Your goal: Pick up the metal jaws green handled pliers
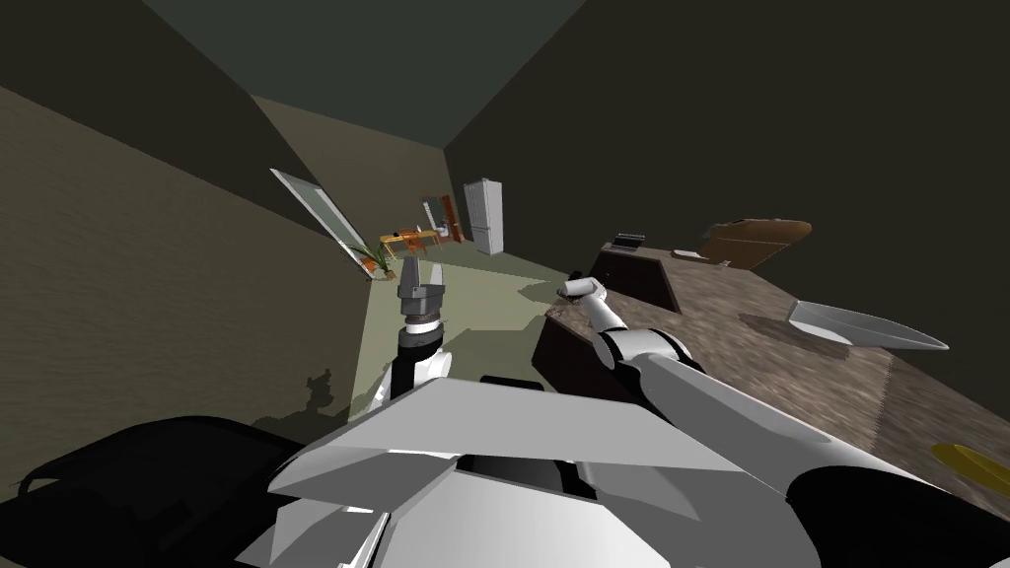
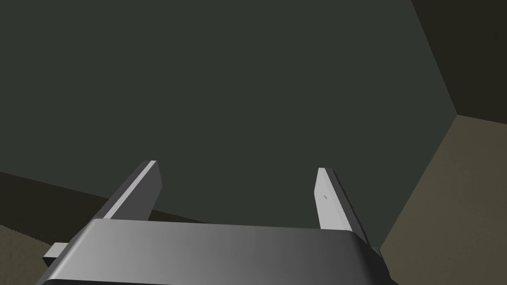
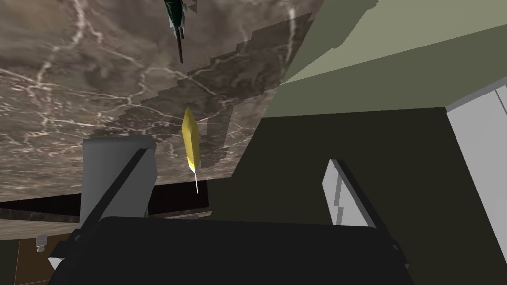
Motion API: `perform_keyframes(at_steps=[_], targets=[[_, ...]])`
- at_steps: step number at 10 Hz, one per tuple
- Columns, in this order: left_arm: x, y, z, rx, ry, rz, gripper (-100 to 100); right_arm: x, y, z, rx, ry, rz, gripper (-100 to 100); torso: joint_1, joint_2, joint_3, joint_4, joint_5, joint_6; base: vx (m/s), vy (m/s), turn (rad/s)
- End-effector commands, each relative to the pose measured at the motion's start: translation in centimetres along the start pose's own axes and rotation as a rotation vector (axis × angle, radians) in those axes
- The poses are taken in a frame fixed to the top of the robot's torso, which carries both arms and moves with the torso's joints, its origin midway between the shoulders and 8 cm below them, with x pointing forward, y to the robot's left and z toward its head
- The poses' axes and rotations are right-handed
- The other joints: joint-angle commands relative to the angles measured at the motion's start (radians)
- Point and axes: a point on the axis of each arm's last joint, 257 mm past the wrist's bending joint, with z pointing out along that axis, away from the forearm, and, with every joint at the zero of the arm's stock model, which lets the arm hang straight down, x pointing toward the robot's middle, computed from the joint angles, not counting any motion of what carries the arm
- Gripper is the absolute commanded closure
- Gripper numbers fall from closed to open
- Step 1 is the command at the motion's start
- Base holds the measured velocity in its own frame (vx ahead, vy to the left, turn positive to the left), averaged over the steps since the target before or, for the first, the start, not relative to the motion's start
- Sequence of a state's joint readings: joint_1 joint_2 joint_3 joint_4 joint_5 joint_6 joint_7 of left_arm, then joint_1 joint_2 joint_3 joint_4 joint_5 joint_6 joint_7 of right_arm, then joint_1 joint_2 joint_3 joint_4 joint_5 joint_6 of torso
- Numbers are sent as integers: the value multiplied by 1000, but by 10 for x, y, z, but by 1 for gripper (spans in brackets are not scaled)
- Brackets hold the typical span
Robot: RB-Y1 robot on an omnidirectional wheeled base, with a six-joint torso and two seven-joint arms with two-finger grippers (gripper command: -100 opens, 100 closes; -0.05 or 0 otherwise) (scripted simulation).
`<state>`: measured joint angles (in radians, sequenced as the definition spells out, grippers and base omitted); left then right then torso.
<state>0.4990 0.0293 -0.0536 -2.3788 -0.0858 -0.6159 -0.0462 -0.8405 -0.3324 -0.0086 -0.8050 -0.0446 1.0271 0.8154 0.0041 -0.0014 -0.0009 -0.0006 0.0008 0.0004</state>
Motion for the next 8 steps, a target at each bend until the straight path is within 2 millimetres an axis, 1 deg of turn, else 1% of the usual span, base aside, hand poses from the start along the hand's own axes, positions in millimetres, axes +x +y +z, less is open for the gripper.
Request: perform_keyframes(at_steps=[1,3,4,6,7,8], targets=[[0,0,0,0,0,0,0,3,-11,1,30,28,-5,-100,0,0,0,0,0,0,19,45,10],[0,0,0,0,0,0,0,15,-43,5,116,104,-15,-100,-1,0,0,0,0,0,26,60,40],[0,0,0,0,0,0,0,16,-44,5,120,109,-15,-100,1,0,0,0,0,0,30,67,4],[0,0,0,0,0,0,0,26,-73,5,196,178,-16,-100,0,0,0,0,0,0,22,65,36],[0,0,0,0,0,0,0,27,-73,5,196,179,-16,-100,0,0,0,0,0,0,24,46,10],[0,0,0,0,0,0,0,31,-86,4,228,209,-15,-100,-1,0,0,0,0,0,24,49,22]])
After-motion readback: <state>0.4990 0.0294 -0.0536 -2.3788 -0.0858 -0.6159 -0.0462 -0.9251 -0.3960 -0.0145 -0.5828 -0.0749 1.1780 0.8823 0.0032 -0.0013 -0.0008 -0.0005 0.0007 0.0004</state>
